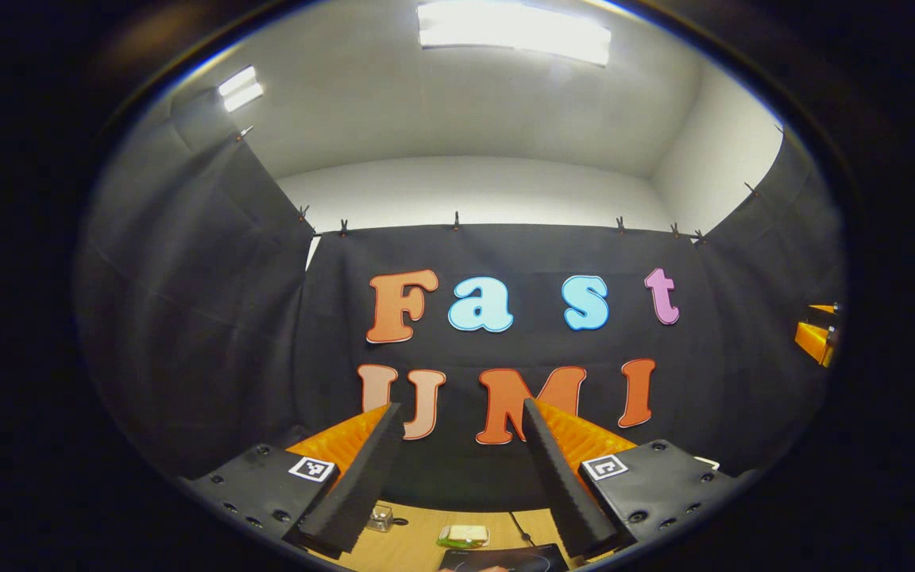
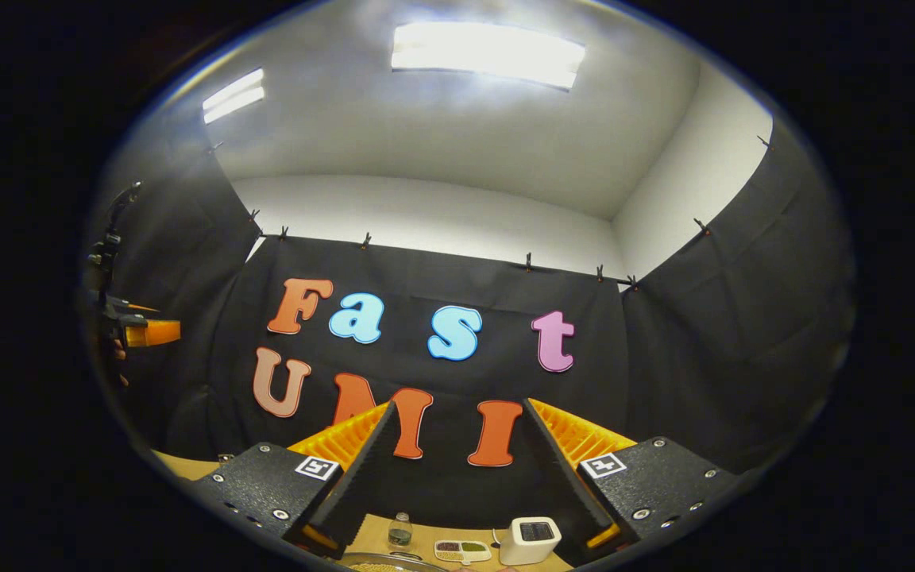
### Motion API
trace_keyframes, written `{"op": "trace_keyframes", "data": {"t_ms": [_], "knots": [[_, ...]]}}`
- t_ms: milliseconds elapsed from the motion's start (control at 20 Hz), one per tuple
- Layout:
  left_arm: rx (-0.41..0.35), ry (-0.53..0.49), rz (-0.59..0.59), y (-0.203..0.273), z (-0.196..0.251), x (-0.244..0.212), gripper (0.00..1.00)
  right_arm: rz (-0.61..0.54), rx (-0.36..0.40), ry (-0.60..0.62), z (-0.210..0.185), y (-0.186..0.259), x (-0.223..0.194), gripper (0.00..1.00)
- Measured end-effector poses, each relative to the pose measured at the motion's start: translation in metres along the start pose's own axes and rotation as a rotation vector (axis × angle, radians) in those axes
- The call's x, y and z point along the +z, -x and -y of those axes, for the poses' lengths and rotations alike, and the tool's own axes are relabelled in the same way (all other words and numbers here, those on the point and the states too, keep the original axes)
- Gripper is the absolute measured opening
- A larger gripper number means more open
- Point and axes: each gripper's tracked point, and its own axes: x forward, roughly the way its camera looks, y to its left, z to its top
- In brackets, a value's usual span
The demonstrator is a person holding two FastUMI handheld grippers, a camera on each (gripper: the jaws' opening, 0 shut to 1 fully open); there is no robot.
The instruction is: First push the handle of the pot to place it horizontally, then grasp the pot with both hands and set it on the induction cooktop.
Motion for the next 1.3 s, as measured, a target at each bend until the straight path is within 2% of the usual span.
{"op": "trace_keyframes", "data": {"t_ms": [550,1050,1300], "knots": [[-0.03,-0.029,-0.015,-0.001,0.027,-0.027,0.96,-0.097,-0.016,-0.001,0.009,0.012,-0.052,0.95],[-0.019,-0.046,-0.033,0.008,0.031,-0.038,0.97,-0.419,0.067,-0.055,-0.02,0.042,-0.176,0.92],[-0.014,-0.046,-0.034,0.014,0.03,-0.041,0.96,-0.56,0.146,-0.021,-0.048,0.063,-0.228,0.85]]}}
